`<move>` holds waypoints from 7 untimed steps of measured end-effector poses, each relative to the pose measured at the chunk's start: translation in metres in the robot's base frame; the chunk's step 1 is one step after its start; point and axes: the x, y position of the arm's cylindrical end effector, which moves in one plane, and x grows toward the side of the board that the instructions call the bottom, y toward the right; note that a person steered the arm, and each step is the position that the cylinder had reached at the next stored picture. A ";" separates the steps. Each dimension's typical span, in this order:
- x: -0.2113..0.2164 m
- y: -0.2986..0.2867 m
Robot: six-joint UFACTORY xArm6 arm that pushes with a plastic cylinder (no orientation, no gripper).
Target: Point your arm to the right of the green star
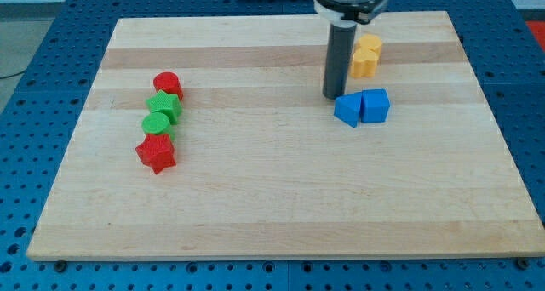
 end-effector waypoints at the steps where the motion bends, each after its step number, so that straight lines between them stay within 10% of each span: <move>1: -0.001 -0.034; 7: 0.041 -0.080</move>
